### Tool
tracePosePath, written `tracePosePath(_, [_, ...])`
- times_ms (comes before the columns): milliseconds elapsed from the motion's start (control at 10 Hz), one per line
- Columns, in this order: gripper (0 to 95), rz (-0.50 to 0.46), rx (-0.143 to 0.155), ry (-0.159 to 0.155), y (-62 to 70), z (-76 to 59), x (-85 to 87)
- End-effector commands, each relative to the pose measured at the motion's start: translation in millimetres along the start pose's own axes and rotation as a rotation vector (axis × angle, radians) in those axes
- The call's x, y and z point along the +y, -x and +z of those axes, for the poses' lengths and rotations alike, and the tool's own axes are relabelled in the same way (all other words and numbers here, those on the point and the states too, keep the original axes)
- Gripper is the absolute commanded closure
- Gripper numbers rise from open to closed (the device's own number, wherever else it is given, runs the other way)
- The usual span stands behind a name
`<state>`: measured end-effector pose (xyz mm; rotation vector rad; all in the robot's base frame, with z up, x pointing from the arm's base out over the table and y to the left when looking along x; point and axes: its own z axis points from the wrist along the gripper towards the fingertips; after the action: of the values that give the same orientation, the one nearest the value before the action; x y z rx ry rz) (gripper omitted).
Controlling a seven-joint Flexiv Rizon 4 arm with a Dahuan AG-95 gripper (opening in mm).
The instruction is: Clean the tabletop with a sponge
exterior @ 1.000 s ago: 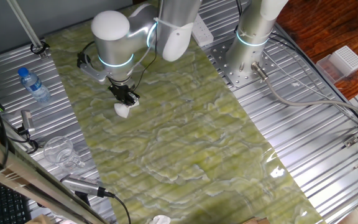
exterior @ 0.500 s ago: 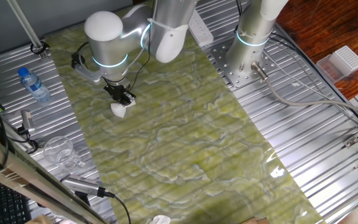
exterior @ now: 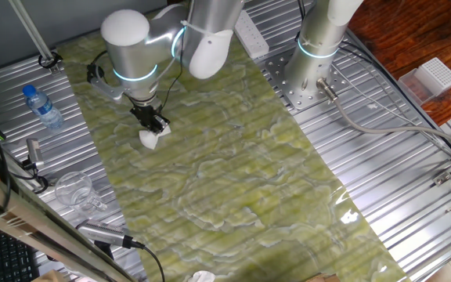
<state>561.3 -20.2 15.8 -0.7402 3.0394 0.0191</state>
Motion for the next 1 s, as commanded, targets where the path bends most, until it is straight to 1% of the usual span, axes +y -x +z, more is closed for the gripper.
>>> tracePosePath(100, [95.0,0.005,0.006,0.001,6.8,-0.7,3.9])
tracePosePath(700, [95.0,0.021,0.016,0.010,21.2,-3.7,22.8])
tracePosePath(1000, [95.0,0.019,0.018,0.021,27.7,-3.1,33.1])
